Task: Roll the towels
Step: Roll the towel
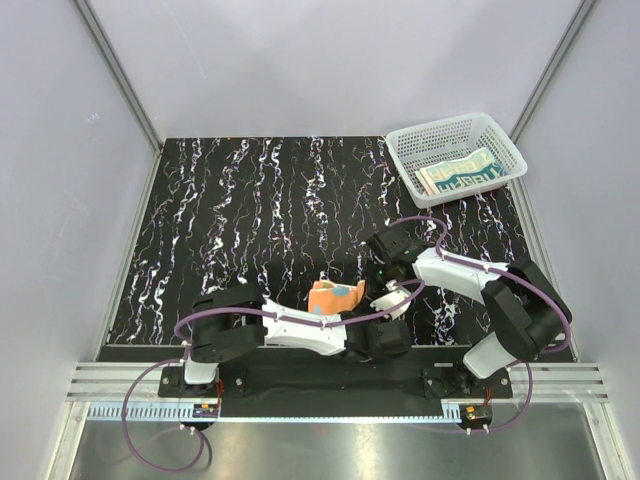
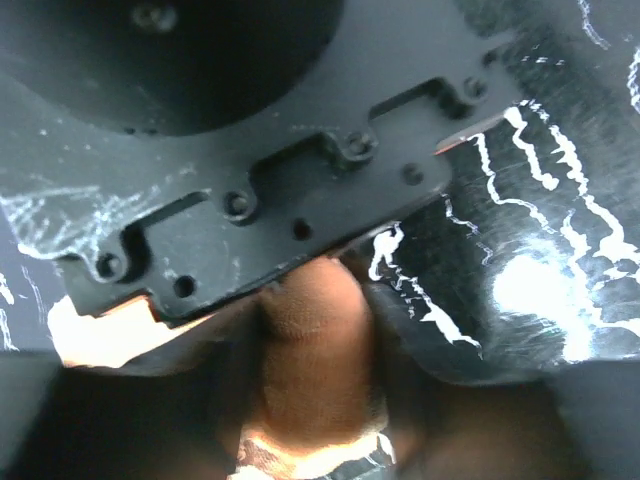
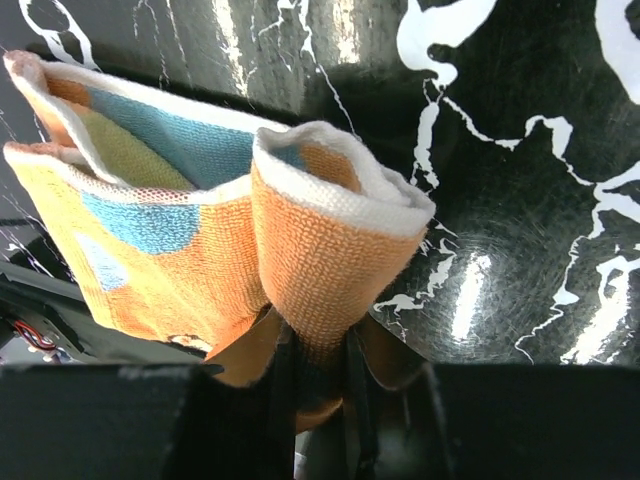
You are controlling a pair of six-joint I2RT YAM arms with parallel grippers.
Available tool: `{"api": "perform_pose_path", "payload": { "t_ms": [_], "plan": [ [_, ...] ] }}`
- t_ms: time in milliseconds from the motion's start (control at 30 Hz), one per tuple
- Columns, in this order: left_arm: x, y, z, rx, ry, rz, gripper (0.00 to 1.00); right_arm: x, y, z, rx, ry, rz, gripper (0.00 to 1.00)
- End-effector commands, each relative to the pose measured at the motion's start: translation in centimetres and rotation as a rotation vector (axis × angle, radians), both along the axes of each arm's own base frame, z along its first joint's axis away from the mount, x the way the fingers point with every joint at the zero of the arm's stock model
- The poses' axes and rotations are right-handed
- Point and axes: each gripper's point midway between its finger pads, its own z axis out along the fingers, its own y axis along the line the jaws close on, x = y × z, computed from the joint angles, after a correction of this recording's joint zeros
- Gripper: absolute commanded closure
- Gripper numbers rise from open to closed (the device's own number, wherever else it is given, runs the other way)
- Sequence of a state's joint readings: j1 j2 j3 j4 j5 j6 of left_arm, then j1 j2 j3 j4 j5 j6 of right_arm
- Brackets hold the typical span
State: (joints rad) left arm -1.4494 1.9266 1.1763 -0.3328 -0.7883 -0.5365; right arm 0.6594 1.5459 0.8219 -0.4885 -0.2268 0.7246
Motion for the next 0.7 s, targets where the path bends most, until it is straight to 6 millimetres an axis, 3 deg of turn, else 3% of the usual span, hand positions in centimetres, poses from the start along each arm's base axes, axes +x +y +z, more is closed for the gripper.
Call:
{"api": "perform_pose_path", "payload": {
  "t_ms": [0,200,333,400,500,667],
  "plan": [
    [0.2,0.1,0.1,-0.011,0.010,0.024,0.63,0.0,0.6,1.8,0.026,-0.029,0.028,0.85],
    [-0.2,0.5,0.0,-0.003,0.040,0.027,1.00,0.1,0.1,1.4,-0.013,-0.025,0.024,0.85],
    [-0.6,2.2,0.7,0.006,0.058,0.067,1.00,0.7,-0.4,1.4,-0.055,-0.024,-0.013,0.72],
    [-0.7,2.9,1.4,-0.016,0.064,0.102,1.00,1.1,-0.3,1.5,-0.063,-0.028,-0.035,0.46],
    [-1.0,4.8,1.8,-0.022,0.074,0.165,1.00,1.8,-0.2,1.7,-0.067,-0.041,-0.062,0.30],
    [-2.0,6.5,1.5,-0.104,0.134,0.230,1.00,3.4,-0.7,3.6,-0.090,-0.112,-0.120,0.24]
  ]
}}
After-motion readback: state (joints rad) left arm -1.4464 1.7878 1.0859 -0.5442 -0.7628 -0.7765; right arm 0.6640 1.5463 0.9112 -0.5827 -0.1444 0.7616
